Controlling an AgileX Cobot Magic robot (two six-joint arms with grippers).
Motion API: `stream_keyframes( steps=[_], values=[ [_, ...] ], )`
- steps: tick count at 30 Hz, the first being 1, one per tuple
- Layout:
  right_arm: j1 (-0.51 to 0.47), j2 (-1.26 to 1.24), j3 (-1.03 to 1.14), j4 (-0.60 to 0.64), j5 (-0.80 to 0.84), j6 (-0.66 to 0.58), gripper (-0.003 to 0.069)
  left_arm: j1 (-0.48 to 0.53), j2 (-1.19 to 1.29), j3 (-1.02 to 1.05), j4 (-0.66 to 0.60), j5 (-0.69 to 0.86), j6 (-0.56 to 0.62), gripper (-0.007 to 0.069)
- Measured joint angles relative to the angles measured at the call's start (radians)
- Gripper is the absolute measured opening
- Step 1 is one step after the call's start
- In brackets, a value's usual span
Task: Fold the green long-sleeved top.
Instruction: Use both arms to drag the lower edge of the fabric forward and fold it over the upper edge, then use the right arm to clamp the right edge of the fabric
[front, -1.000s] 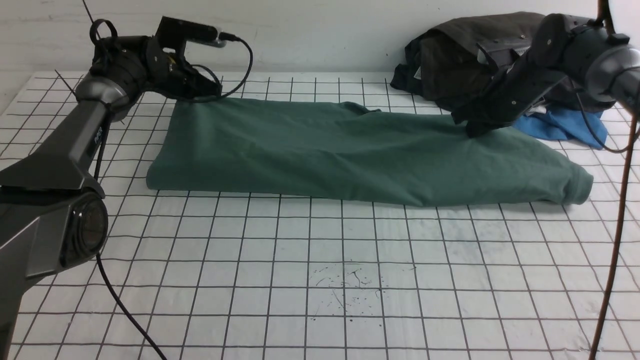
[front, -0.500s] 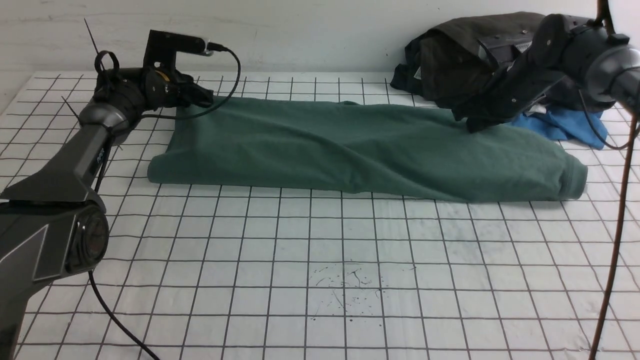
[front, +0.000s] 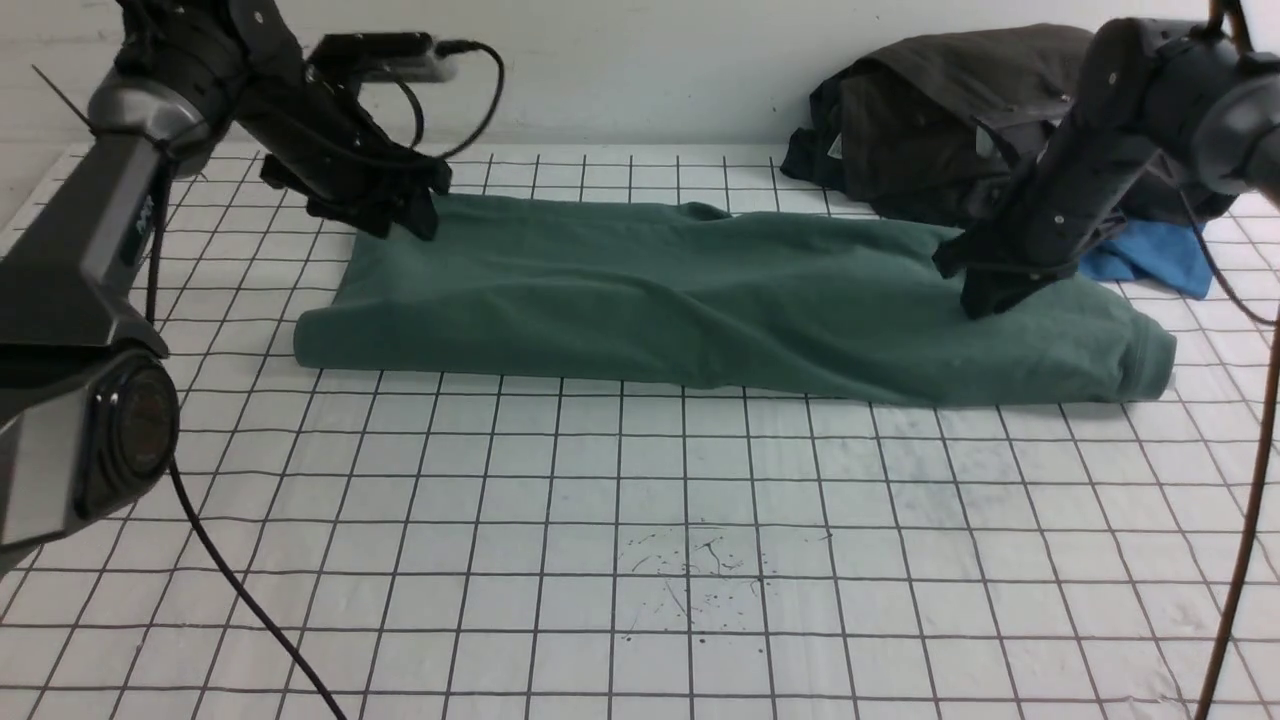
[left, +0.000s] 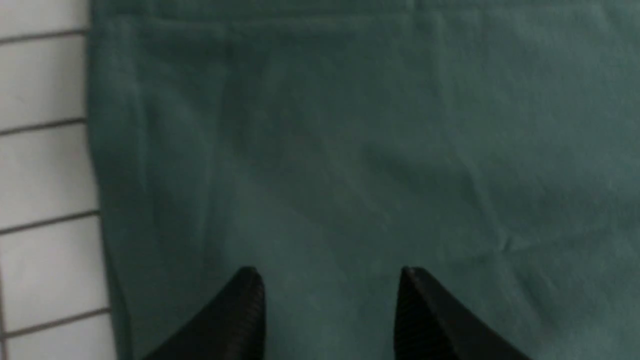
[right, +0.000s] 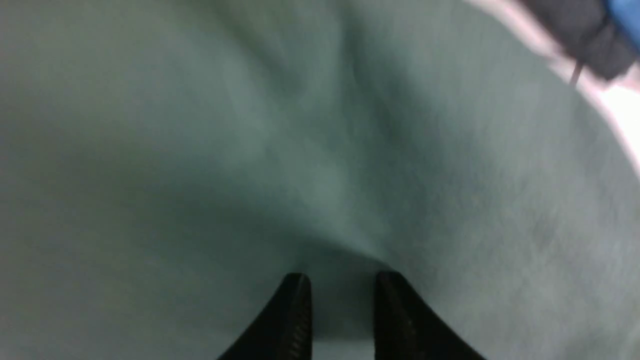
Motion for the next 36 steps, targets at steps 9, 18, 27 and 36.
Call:
stream_keyframes(
  steps=[9,18,27,36],
  values=[
    [-0.136,-0.023,0.029,-0.216,0.002,0.193,0.0108,-0.012,-0.003,0.035,0.129,0.013,-0.010,0.0001],
    [-0.207,-0.208,0.095,0.098,0.004,0.057,0.0193,-0.017,-0.288,0.127,0.007,0.016,-0.013,-0.0007],
    [-0.210,-0.137,0.294,0.062,-0.033,0.142,0.0531,-0.039,-0.571,0.744,-0.021,0.015,0.117,-0.0007],
    [-0.209,-0.089,0.283,0.103,-0.051,0.166,0.0343,-0.039,-0.952,1.022,-0.029,0.011,0.148,-0.0007]
  ],
)
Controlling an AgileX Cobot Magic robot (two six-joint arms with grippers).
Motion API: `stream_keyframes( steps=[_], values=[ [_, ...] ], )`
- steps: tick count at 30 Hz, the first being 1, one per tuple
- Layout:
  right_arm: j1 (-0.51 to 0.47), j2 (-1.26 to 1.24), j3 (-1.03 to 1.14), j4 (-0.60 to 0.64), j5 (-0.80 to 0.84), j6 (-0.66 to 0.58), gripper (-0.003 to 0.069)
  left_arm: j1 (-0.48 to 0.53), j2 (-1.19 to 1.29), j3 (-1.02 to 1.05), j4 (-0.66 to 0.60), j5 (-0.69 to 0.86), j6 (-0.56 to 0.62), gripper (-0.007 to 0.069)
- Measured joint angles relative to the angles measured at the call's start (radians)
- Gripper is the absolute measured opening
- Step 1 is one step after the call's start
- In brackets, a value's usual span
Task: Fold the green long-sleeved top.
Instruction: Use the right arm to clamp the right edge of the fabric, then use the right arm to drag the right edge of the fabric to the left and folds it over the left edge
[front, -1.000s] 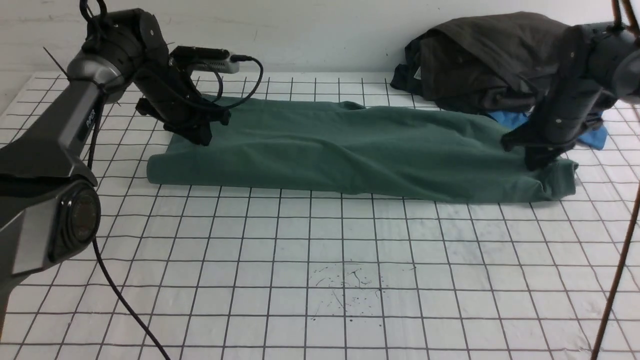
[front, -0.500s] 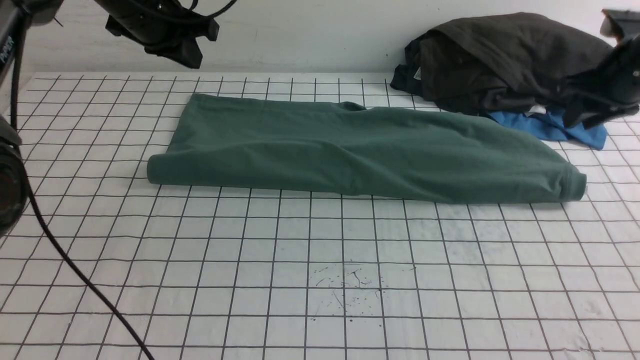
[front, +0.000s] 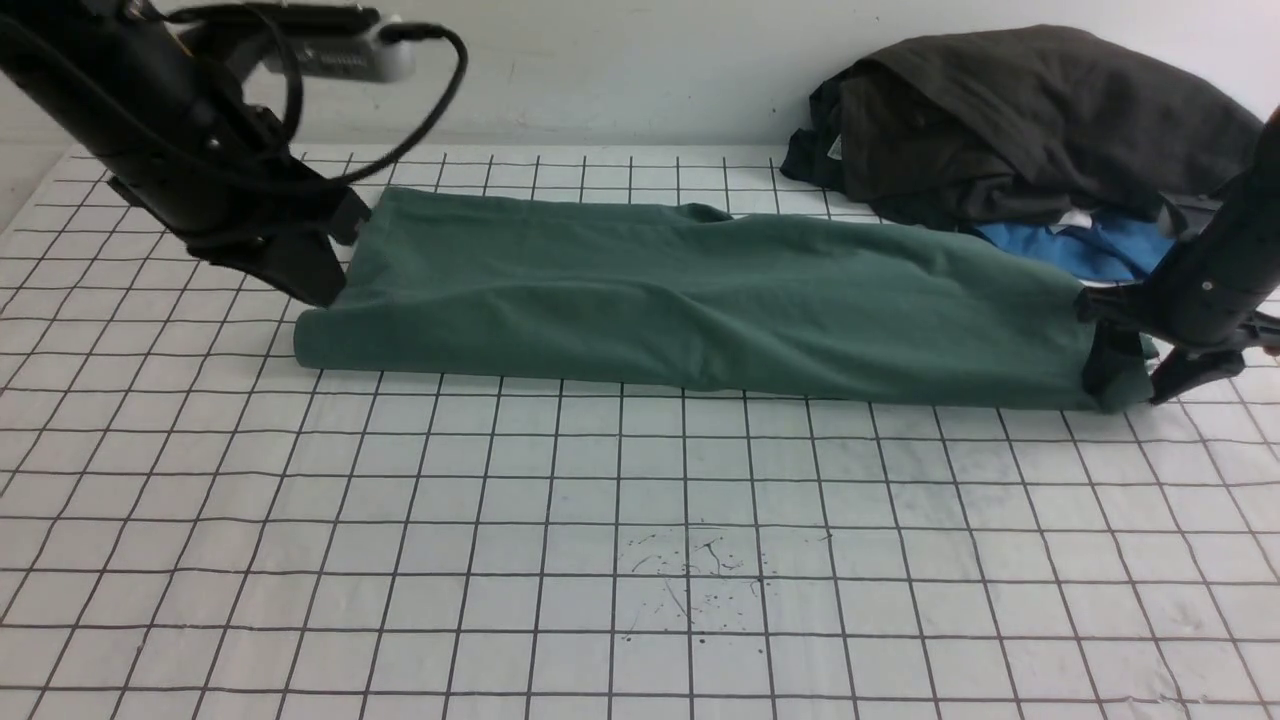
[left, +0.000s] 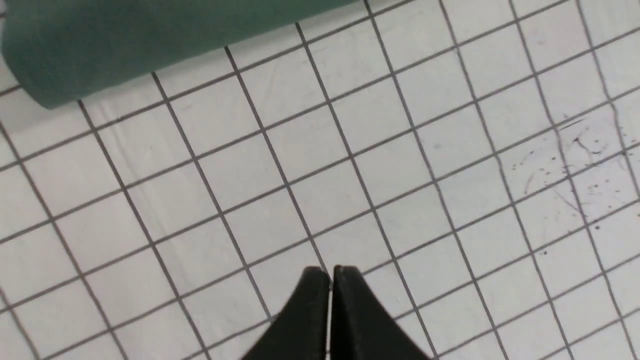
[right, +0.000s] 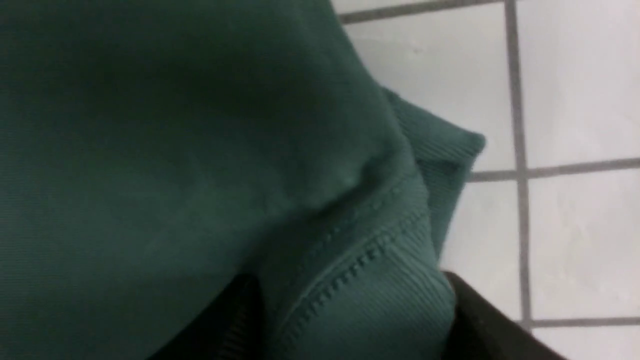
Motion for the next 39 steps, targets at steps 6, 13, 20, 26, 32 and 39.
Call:
stream_keyframes(
  steps=[6,13,20,26,32,39],
  values=[
    [0.002,0.008,-0.106,0.002,0.045,-0.046,0.0021,0.000,-0.250,0.122,0.013,-0.005,-0.010,-0.0007],
    [0.008,-0.093,-0.177,-0.262,0.050,-0.078,0.0005,0.000,-0.503,0.434,0.086,-0.020,-0.086,-0.0007],
    [0.041,-0.259,-0.192,-0.404,0.072,-0.025,0.0004,0.000,-0.683,0.821,0.097,-0.212,-0.109,-0.0007],
    [0.284,-0.281,-0.247,-0.181,0.032,-0.014,0.0004,-0.008,-0.692,0.901,0.054,-0.424,-0.111,-0.0007],
    [0.515,-0.193,-0.251,0.104,-0.205,-0.004,0.0004,-0.062,-0.692,0.903,0.037,-0.454,-0.110,-0.0007],
    [0.669,0.014,-0.249,0.234,-0.448,-0.037,0.0040,-0.078,-0.692,0.903,0.029,-0.449,-0.108,-0.0007]
  ],
)
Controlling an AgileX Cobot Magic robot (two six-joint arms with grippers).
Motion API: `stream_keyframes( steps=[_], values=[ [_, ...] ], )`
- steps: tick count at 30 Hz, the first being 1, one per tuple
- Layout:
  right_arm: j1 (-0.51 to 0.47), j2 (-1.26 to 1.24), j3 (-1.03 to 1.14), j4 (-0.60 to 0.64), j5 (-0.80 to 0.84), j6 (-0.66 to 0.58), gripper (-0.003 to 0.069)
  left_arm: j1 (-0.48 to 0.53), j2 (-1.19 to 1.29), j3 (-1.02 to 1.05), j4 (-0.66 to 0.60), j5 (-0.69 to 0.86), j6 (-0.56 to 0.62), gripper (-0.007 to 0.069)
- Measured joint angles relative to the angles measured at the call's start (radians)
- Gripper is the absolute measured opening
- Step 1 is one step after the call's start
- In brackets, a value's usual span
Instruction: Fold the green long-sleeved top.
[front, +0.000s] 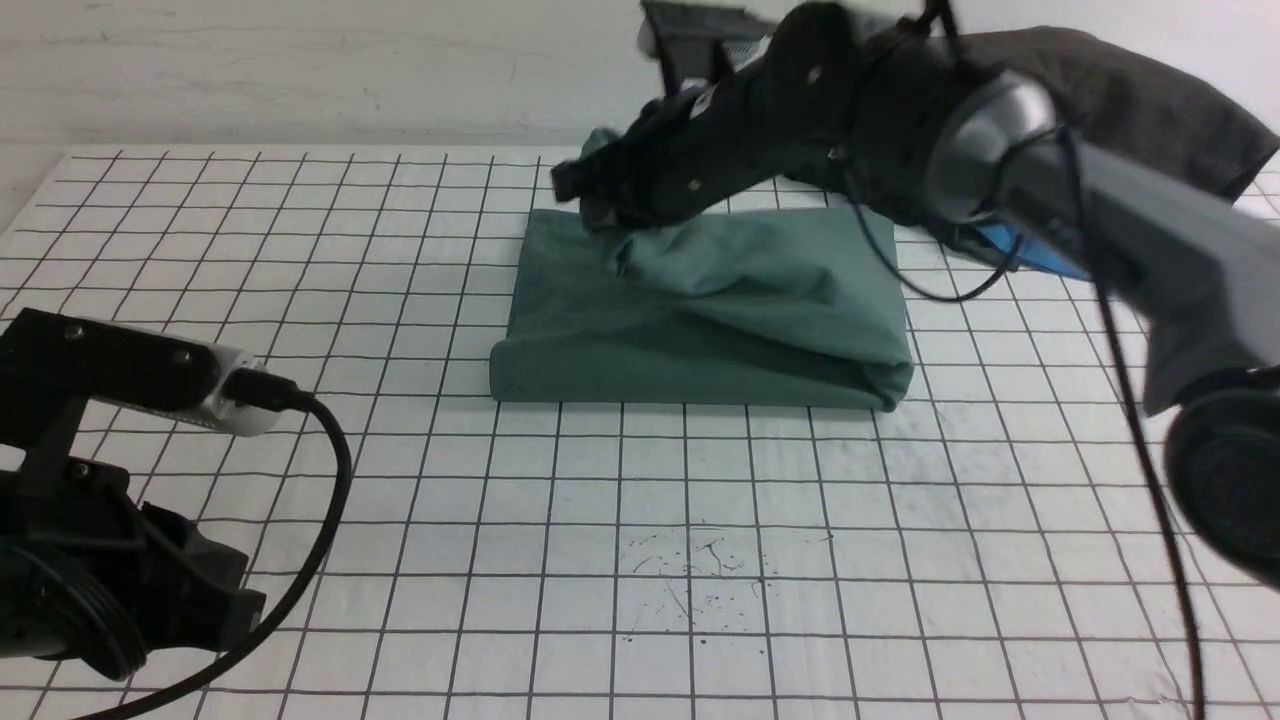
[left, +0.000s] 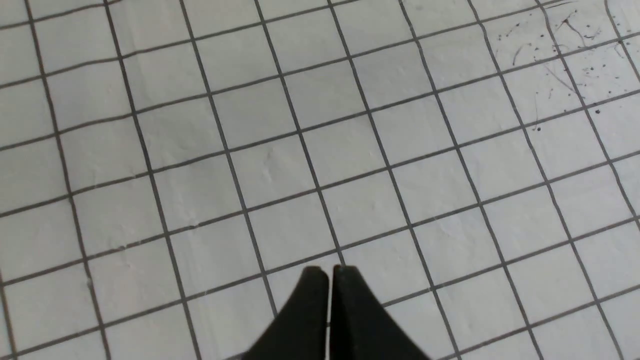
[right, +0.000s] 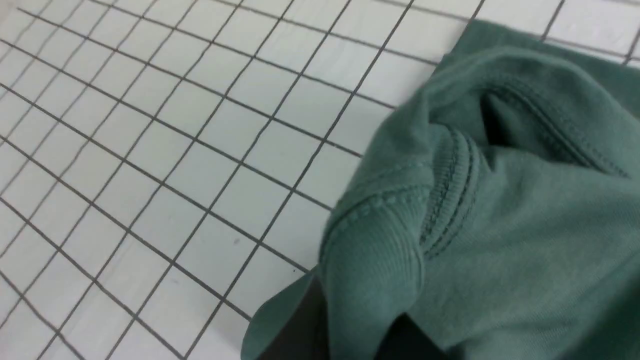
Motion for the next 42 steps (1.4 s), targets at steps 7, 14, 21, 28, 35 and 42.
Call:
stream_keyframes(
  steps=[7,14,21,28,35,42],
  values=[
    [0.006,0.010,0.004,0.065,-0.058,-0.058,0.0304,-0.001,0.000,0.000,-0.011,-0.001,0.000,-0.0007],
    [-0.051,-0.176,-0.002,-0.130,0.132,-0.191,0.0453,-0.001,0.013,0.000,-0.018,-0.020,0.003,-0.0007],
    [-0.162,-0.230,-0.006,-0.333,0.408,-0.129,0.0237,-0.001,0.190,-0.145,-0.121,-0.011,0.037,-0.0007],
    [-0.246,-0.071,0.028,-0.057,0.395,-0.184,-0.0006,-0.006,0.574,-0.484,-0.334,-0.138,0.219,-0.0007],
    [-0.243,0.089,0.044,0.057,0.368,-0.252,-0.0013,-0.033,0.932,-0.706,-0.479,-0.230,0.425,-0.0007],
    [-0.242,0.052,0.042,0.031,0.403,-0.251,-0.0013,-0.041,1.106,-0.793,-0.501,-0.267,0.475,-0.0007]
  ],
)
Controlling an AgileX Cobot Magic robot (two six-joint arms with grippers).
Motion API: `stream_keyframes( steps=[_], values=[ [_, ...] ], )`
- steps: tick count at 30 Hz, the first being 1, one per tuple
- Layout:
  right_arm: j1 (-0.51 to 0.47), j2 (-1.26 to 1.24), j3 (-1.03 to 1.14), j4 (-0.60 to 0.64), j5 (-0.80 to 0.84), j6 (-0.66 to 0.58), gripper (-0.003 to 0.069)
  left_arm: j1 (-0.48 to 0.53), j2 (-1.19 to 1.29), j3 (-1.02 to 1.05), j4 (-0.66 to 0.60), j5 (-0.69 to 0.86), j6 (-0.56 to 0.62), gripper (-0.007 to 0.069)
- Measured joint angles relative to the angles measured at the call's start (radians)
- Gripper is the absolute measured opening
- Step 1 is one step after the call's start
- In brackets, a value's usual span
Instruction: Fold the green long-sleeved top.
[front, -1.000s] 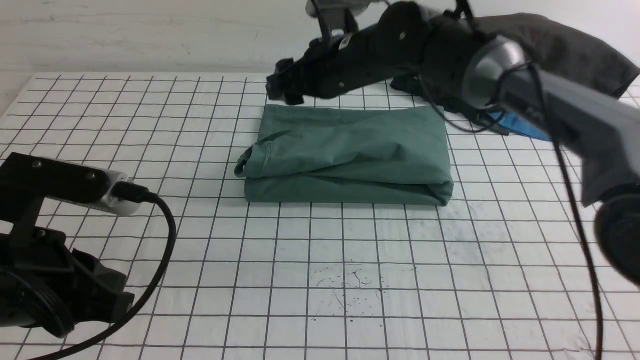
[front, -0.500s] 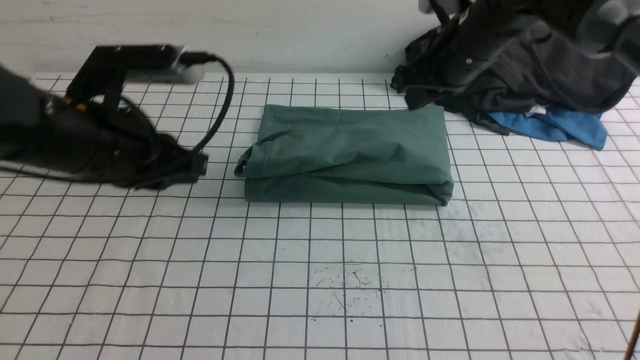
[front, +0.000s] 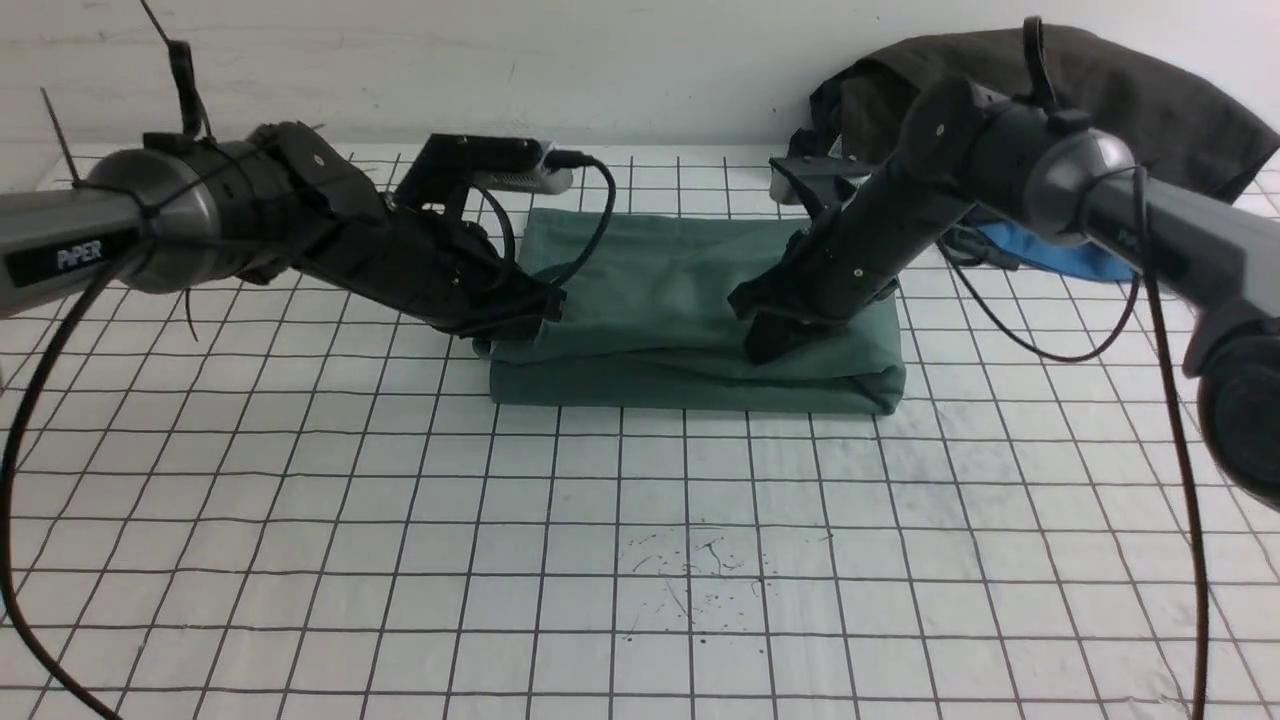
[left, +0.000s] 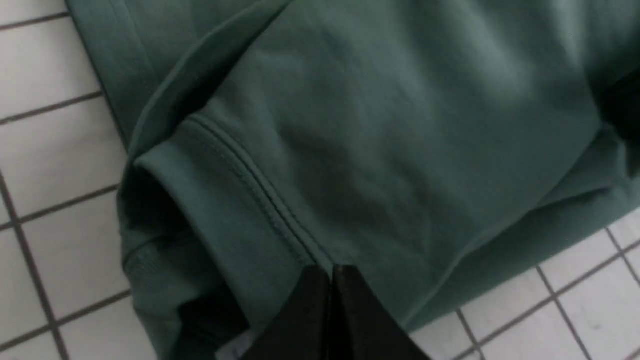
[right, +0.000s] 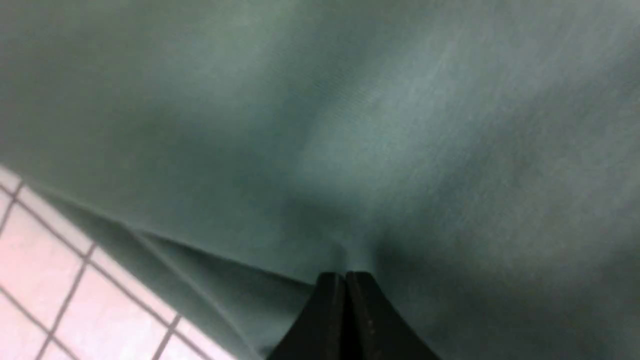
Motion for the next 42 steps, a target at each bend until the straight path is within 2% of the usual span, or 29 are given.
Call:
stream_keyframes(
  steps=[5,7,10,13,15,18,24,27,28,31,35,40,42],
  values=[
    [-0.006,-0.043,-0.009,-0.092,0.010,0.002,-0.0013,-0.002,0.023,-0.006,0.008,-0.031,0.035,-0.0007],
    [-0.023,-0.037,-0.007,-0.172,0.023,0.035,-0.0013,-0.002,0.039,-0.007,0.032,-0.032,0.052,-0.0007],
    [-0.042,-0.016,-0.002,-0.219,0.029,0.063,-0.0014,-0.002,0.043,-0.007,0.065,-0.030,0.055,-0.0007],
    [-0.057,-0.007,0.001,-0.249,0.047,0.079,-0.0014,-0.002,0.008,-0.007,0.139,-0.004,0.061,-0.0007],
    [-0.066,-0.050,-0.024,-0.279,0.087,0.079,-0.0014,-0.002,-0.093,-0.007,0.263,0.059,0.060,-0.0007],
    [-0.074,-0.129,-0.054,-0.292,0.100,0.080,-0.0014,-0.002,-0.201,-0.007,0.349,0.106,0.036,-0.0007],
    [-0.078,-0.486,-0.097,-0.293,0.104,0.082,-0.0014,-0.002,-0.596,0.000,0.579,0.345,-0.231,-0.0007],
    [-0.079,-0.594,-0.079,-0.295,0.110,0.089,-0.0014,-0.002,-0.714,0.042,0.633,0.371,-0.304,-0.0007],
    [-0.080,-0.664,-0.051,-0.301,0.113,0.100,-0.0014,-0.002,-0.804,0.094,0.668,0.373,-0.351,-0.0007],
    [-0.080,-0.752,0.021,-0.305,0.120,0.106,-0.0014,-0.002,-0.933,0.187,0.700,0.364,-0.393,-0.0007],
    [-0.080,-0.930,0.273,-0.307,0.037,0.109,-0.0014,-0.002,-1.200,0.424,0.702,0.252,-0.433,-0.0007],
    [-0.080,-1.109,0.578,-0.309,-0.179,0.096,-0.0014,-0.002,-1.399,0.658,0.670,0.115,-0.486,-0.0007],
    [-0.080,-1.228,0.787,-0.308,-0.344,0.063,-0.0015,-0.002,-1.460,0.773,0.662,0.072,-0.497,-0.0007]
  ],
)
